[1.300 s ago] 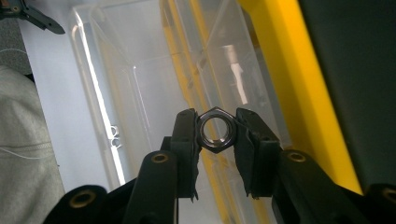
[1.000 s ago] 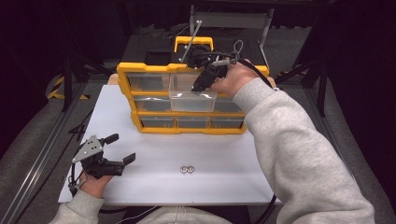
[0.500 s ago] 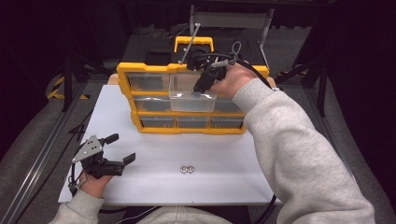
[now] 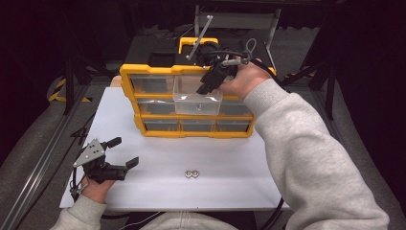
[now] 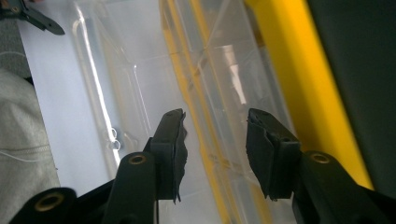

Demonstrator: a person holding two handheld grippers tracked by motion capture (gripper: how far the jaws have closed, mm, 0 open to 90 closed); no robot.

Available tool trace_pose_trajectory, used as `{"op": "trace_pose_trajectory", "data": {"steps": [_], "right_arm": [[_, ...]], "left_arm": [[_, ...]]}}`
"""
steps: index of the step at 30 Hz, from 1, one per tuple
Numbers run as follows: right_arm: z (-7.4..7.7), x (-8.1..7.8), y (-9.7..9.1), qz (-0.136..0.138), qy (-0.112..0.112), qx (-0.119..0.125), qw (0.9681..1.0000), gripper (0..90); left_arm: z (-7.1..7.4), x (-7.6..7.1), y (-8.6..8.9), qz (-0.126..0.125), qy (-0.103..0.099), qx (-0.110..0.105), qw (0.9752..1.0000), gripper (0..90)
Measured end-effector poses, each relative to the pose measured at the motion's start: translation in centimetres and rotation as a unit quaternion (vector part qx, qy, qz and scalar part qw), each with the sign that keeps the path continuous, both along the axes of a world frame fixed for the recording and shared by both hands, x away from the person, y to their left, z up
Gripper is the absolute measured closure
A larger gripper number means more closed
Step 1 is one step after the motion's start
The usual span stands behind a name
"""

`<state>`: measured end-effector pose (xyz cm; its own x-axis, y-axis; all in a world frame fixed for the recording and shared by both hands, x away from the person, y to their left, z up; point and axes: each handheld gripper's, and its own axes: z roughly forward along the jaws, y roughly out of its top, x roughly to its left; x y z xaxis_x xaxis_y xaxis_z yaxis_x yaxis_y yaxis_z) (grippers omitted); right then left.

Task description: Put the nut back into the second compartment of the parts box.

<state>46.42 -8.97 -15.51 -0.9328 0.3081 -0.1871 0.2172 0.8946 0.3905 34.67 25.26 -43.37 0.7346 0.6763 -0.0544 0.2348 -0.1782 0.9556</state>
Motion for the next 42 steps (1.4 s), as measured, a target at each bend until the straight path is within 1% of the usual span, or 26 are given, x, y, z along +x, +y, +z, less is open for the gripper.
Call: {"op": "trace_pose_trajectory", "data": {"steps": [2,3,4,5,7,8,9,10,11,15,18,22,23,27,30,33,36,37,39,41,42], "right_arm": [[0.8,-0.8,-0.8,-0.001,-0.009,0.014,0.9999,56.0],[0.8,-0.8,-0.8,-0.001,-0.009,0.014,0.9999,56.0],[1.3,-1.3,-1.4,-0.001,-0.019,0.024,0.9995,54.5],[1.6,-1.8,-1.9,-0.002,-0.025,0.028,0.9993,53.6],[2.0,-2.6,-2.7,-0.007,-0.036,0.037,0.9987,46.9],[2.0,-3.0,-3.1,-0.010,-0.041,0.039,0.9983,44.2],[2.0,-3.7,-3.8,-0.015,-0.048,0.040,0.9979,41.1],[2.0,-3.7,-3.8,-0.015,-0.048,0.040,0.9979,41.1],[1.9,-4.1,-4.2,-0.016,-0.052,0.043,0.9976,39.4],[1.1,-5.4,-6.1,-0.026,-0.056,0.051,0.9968,30.6],[-0.2,-6.1,-7.1,-0.031,-0.055,0.052,0.9967,25.5],[-2.5,-6.7,-7.9,-0.029,-0.056,0.053,0.9966,22.7],[-2.5,-6.7,-7.9,-0.029,-0.056,0.053,0.9966,22.7],[-5.4,-7.2,-8.4,-0.030,-0.048,0.053,0.9970,21.4],[-7.7,-7.8,-8.2,-0.022,-0.037,0.051,0.9977,20.8],[-9.7,-8.3,-7.9,-0.011,-0.032,0.055,0.9979,20.6],[-11.6,-8.4,-7.5,-0.007,-0.023,0.057,0.9981,20.4],[-11.6,-8.4,-7.5,-0.007,-0.023,0.057,0.9981,20.4],[-12.9,-8.6,-7.2,-0.003,-0.015,0.057,0.9982,20.0],[-13.9,-8.7,-6.8,0.000,-0.008,0.057,0.9984,19.8],[-14.4,-8.8,-6.5,0.006,-0.006,0.055,0.9985,19.8]], "left_arm": [[0.0,0.0,0.0,0.001,0.001,-0.001,1.0000,1.6],[0.0,0.0,0.0,0.000,0.002,0.000,1.0000,1.6],[0.0,0.0,-0.1,0.001,0.001,0.000,1.0000,1.6],[-0.1,0.0,-0.1,0.001,0.001,0.000,1.0000,1.6],[-0.1,0.0,-0.1,0.000,0.001,0.000,1.0000,1.6],[0.0,0.0,-0.1,0.000,0.001,0.000,1.0000,1.5],[0.0,0.0,-0.2,-0.001,0.001,0.001,1.0000,1.6],[0.0,0.0,-0.2,-0.001,0.002,0.002,1.0000,1.6],[0.0,0.0,-0.2,-0.001,0.001,0.001,1.0000,1.5],[-0.1,0.0,-0.3,0.000,0.001,0.003,1.0000,1.6],[-0.1,0.0,-0.3,0.000,0.001,0.004,1.0000,1.6],[-0.1,0.0,-0.3,0.000,0.001,0.004,1.0000,1.6],[-0.1,0.0,-0.3,0.000,0.001,0.003,1.0000,1.6],[-0.1,0.0,-0.3,0.001,0.001,0.003,1.0000,1.6],[-0.1,0.0,-0.3,0.000,0.002,0.004,1.0000,1.6],[-0.1,0.0,-0.3,0.000,0.001,0.003,1.0000,1.6],[-0.1,0.0,-0.3,0.001,0.000,0.002,1.0000,1.6],[-0.1,0.0,-0.3,0.001,0.000,0.002,1.0000,1.6],[-0.1,0.0,-0.3,0.001,0.001,0.003,1.0000,1.6],[-0.1,0.0,-0.3,0.000,0.001,0.004,1.0000,1.6],[-0.1,0.0,-0.3,0.000,0.001,0.004,1.0000,1.6]]}}
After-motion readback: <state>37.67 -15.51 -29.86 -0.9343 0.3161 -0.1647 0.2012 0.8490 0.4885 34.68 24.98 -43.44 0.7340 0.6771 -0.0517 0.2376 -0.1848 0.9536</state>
